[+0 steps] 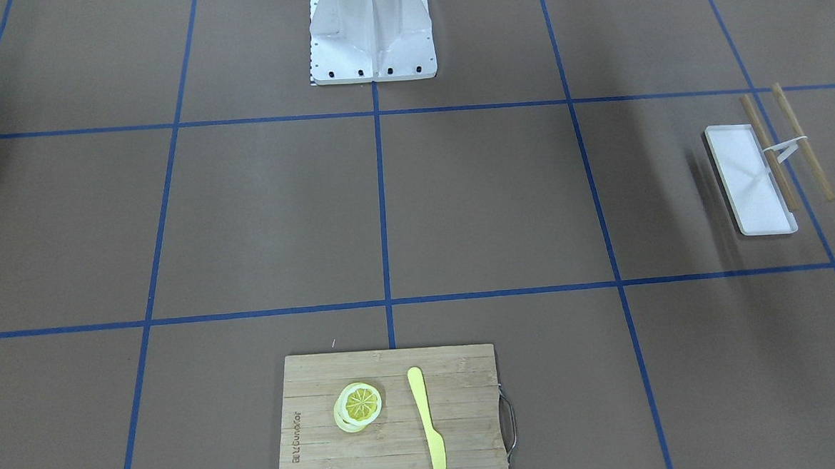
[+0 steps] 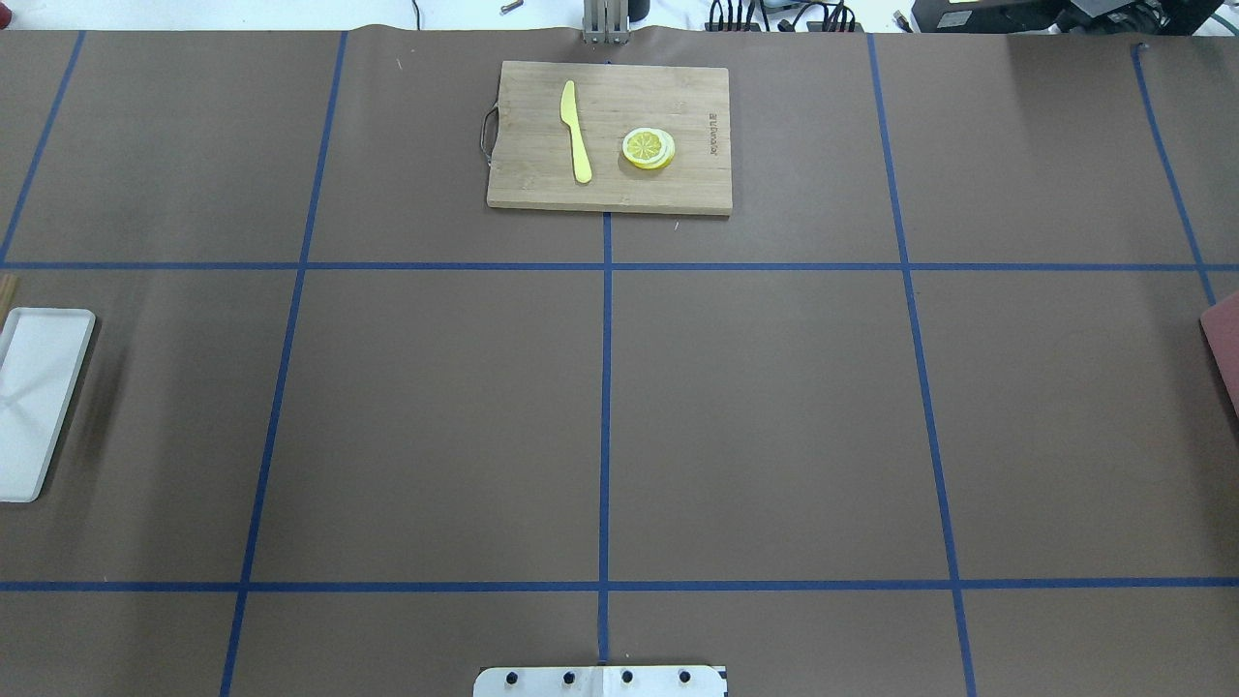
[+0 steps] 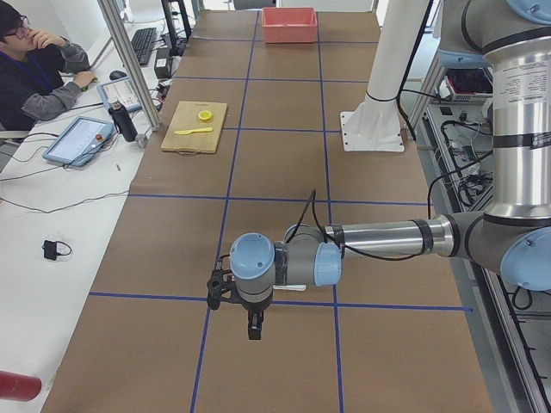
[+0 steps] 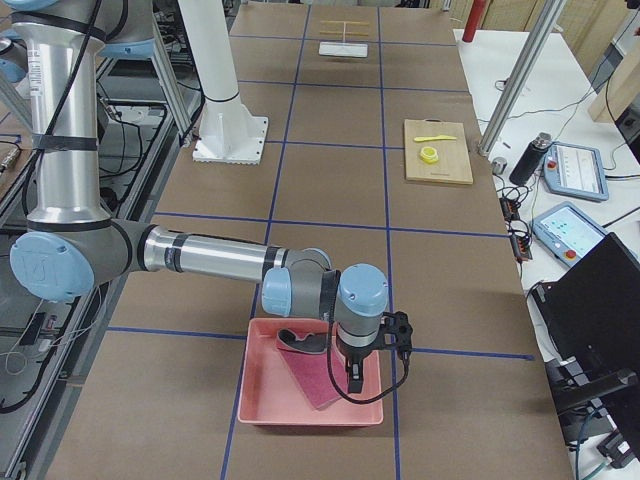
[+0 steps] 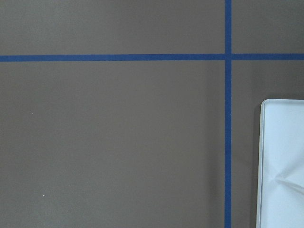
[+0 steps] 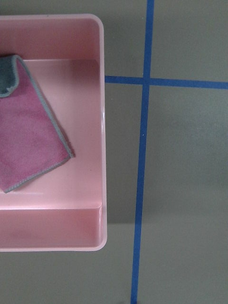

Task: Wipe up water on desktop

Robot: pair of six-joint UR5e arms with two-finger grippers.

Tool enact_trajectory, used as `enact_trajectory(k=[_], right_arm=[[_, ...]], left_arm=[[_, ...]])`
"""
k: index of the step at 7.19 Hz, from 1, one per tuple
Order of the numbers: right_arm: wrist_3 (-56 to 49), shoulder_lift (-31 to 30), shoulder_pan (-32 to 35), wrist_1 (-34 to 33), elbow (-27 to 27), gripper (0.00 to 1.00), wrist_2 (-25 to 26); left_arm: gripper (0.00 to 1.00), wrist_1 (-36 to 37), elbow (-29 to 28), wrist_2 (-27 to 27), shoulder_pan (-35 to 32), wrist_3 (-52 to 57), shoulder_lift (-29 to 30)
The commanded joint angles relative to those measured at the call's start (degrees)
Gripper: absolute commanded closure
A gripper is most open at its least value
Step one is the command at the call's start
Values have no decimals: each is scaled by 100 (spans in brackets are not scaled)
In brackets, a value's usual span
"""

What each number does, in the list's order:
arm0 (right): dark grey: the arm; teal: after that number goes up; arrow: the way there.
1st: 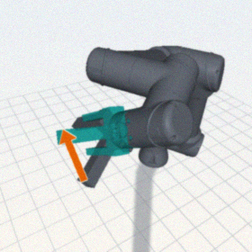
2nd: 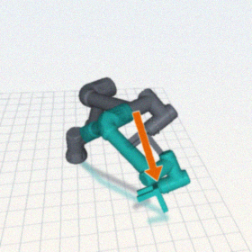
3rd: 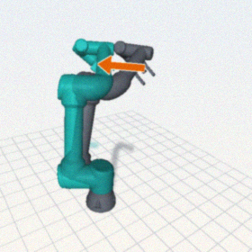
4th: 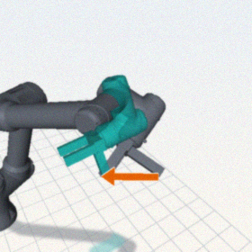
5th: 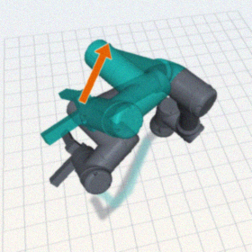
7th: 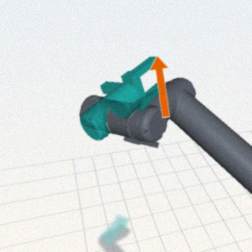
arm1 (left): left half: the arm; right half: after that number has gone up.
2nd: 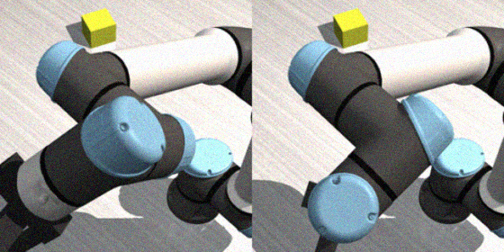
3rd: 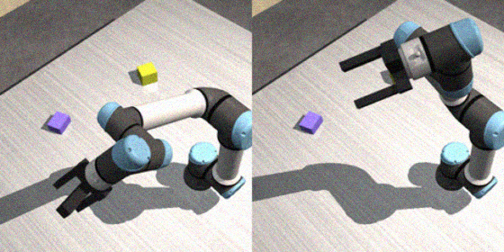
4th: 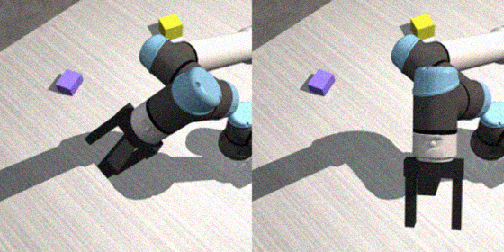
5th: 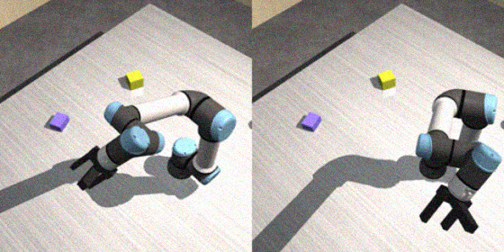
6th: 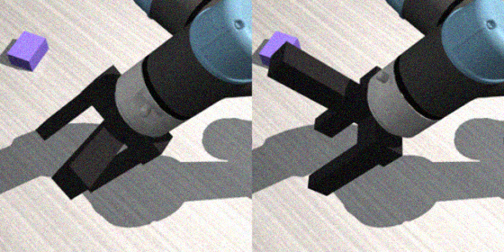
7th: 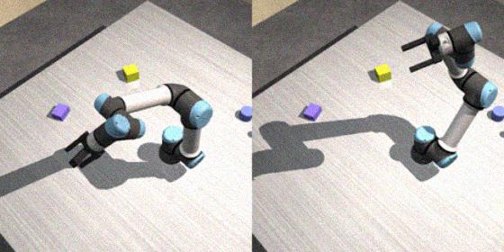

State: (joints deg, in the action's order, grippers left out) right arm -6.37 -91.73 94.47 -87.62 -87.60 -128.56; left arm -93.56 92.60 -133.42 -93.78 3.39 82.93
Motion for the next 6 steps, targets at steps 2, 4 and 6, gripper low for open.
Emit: enact_trajectory(k=[2,4,6], right_arm=[[39,59,1,61,-20,0,-56],[-48,-151,1,165,-38,0,-12],[-49,-414,1,1232,14,0,23]], left_arm=[[1,-13,30,0,0,4,4],[1,-13,21,0,0,4,4],[1,-13,12,0,9,4,4]])
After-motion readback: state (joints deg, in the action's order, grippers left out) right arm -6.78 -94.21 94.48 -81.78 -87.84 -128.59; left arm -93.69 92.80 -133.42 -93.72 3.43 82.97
